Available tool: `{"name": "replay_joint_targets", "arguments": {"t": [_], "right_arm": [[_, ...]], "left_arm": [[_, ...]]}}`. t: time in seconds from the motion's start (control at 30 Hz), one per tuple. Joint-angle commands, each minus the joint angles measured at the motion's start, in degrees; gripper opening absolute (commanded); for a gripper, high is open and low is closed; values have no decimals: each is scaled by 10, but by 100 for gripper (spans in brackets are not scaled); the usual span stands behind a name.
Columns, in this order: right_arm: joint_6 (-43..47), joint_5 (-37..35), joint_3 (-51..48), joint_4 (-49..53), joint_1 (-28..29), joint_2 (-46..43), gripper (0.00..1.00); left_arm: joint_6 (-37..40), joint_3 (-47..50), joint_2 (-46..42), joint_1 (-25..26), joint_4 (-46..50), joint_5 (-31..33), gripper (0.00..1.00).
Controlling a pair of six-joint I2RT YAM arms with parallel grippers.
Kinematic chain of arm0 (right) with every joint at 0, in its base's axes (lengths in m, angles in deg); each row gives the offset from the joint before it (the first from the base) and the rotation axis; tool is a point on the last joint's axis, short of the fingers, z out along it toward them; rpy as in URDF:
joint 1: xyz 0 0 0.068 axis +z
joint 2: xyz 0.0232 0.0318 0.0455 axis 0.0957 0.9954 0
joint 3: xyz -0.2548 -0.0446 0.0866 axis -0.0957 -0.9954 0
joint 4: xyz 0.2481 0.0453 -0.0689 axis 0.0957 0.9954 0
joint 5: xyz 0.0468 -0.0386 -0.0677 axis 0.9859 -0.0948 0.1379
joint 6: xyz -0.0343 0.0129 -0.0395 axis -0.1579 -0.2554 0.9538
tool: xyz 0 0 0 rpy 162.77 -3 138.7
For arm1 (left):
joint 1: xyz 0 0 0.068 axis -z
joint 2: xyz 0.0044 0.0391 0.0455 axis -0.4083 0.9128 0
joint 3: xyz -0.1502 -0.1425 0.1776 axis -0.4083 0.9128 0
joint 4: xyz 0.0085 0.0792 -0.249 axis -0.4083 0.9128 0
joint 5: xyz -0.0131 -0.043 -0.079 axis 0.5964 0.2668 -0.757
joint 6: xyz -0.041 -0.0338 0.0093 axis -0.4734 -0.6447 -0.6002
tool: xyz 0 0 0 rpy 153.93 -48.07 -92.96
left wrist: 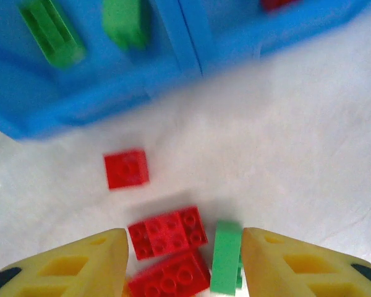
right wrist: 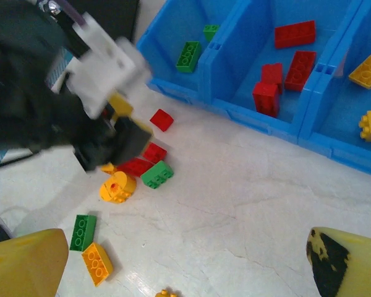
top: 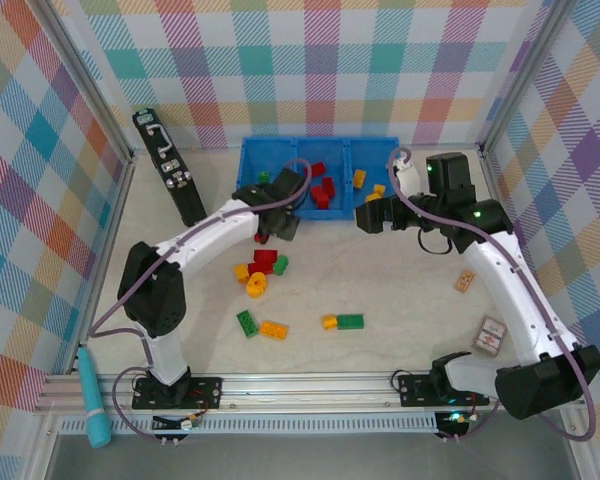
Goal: Sort the legos into containers by color
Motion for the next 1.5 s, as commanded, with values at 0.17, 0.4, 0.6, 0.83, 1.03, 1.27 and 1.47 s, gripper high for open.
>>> {"name": "replay_joint_targets", "arguments": {"t": [0.17, 0.4, 0.6, 0.83, 1.03, 1.27, 1.47], "right_arm": [[-11, 36, 20, -2, 4, 18, 99], [-12, 43, 23, -1, 5, 27, 99], [-12, 39, 20, -3, 5, 28, 99], [-13, 35, 19, -2, 5, 29, 99], [-11, 33, 25, 1, 5, 27, 99], [-11, 30, 20, -1, 4, 23, 99], [-12, 29, 15, -3, 4, 21, 99]], "left_arm": [[-44, 54, 20, 34, -5, 22, 49], [-70, 94, 40, 38, -35, 12, 48], [-78, 103, 49, 43, -41, -2, 46], [-85, 105, 58, 48, -40, -20, 35], [-83, 106, 69, 48, -37, -28, 31], [-82, 101, 79, 48, -34, -31, 29], [-82, 96, 75, 48, -26, -11, 41]]}}
